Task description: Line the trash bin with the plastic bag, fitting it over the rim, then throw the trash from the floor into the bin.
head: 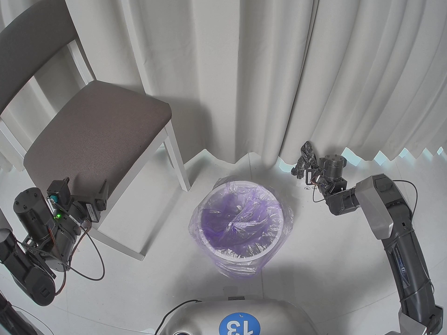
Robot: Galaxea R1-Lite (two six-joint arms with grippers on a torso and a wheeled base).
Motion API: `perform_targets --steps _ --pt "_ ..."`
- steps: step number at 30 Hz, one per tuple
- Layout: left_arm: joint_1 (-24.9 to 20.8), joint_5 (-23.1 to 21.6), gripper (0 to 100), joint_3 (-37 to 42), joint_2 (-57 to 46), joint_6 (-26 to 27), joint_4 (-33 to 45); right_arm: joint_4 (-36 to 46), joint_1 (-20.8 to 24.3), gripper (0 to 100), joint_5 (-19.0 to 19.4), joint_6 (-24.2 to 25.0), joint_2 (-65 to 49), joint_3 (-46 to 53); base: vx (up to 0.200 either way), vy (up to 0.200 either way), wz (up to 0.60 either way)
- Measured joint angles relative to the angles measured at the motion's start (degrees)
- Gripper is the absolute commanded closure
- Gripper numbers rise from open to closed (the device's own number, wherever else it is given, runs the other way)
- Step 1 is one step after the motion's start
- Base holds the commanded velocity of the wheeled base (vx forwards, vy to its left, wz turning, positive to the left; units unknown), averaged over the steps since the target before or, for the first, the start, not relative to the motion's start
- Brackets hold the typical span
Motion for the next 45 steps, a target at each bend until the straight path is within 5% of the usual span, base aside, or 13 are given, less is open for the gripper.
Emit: perform_targets --steps 13,29,38,45 --pt "-1.0 -0.4 0 1.4 -4.0 3.1 0.0 -17.9 0.6 100 -0.4 -10.9 -14.3 23.2 0.0 0.0 0.0" --pt "-9.0 -0.6 0 -1.6 -9.1 6.8 0.0 -25.1 -1.2 100 0.5 -11.1 -29.1 32.7 0.0 0.0 0.0" --pt "-15.1 -0.6 0 -4.6 -7.5 5.1 0.0 -34.4 2.2 100 0.5 -11.1 -36.2 39.9 0.0 0.0 0.0" --pt "-18.6 -0.5 0 -2.1 -7.3 -2.7 0.0 -42.7 7.7 100 0.5 -11.6 -39.5 46.8 0.0 0.0 0.0"
